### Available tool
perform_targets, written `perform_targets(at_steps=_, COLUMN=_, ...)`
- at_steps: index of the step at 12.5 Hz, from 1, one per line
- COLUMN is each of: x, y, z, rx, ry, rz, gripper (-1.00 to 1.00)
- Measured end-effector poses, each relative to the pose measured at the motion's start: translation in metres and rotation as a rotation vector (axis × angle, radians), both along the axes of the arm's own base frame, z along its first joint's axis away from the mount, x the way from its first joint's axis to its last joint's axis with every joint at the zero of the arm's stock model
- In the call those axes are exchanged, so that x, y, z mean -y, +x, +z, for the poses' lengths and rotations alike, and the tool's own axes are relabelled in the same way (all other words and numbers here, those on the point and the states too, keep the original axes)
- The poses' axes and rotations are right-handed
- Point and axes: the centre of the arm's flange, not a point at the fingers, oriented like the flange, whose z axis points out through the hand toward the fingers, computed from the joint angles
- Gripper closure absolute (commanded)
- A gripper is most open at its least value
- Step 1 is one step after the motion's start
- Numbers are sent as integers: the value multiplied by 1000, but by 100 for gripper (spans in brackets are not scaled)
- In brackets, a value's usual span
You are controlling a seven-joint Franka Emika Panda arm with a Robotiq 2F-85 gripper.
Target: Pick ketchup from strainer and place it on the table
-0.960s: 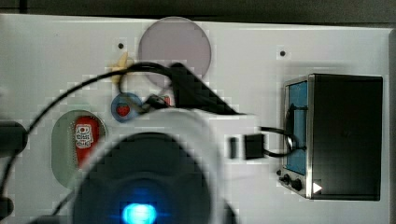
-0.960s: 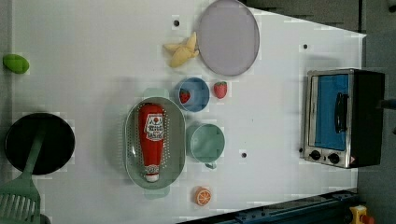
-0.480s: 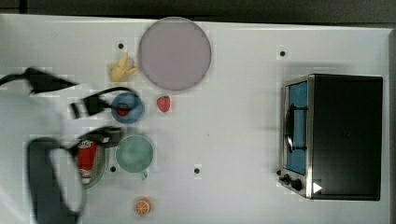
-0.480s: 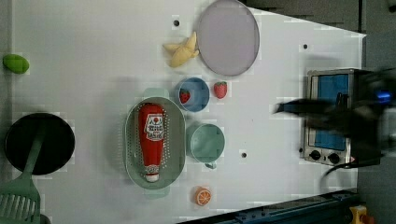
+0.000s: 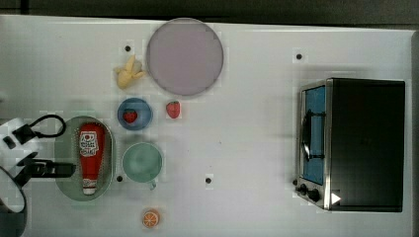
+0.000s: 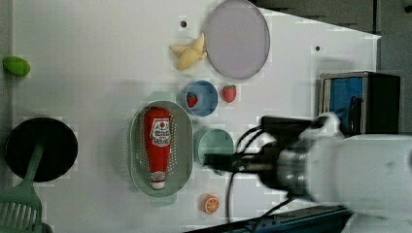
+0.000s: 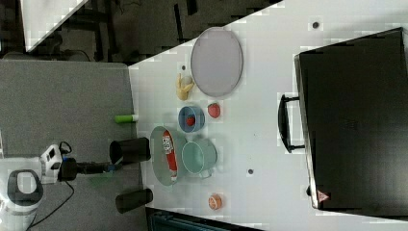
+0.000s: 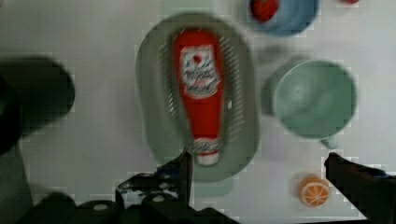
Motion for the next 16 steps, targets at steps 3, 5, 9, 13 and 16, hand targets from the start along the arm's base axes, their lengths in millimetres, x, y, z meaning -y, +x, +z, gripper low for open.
perform_targets(at_steps=3, x=-24, y=-13, z=-34, rx=36, ry=21, rz=69, gripper=-100)
perform_targets(at_steps=5, x=-27, y=-12, z=-66, rx=64, ry=19, rz=108, gripper=-100)
perform_targets(at_steps=9, x=-15, y=1, z=-151, rx=57, ry=64, rz=122, gripper=-100)
perform_targets(at_steps=13, x=-6, y=0, z=-224, rx=5, ry=95, rz=86, gripper=-100)
perform_targets(at_steps=16, x=-11, y=-9, z=-250, rx=-4, ry=89, rz=69, gripper=-100)
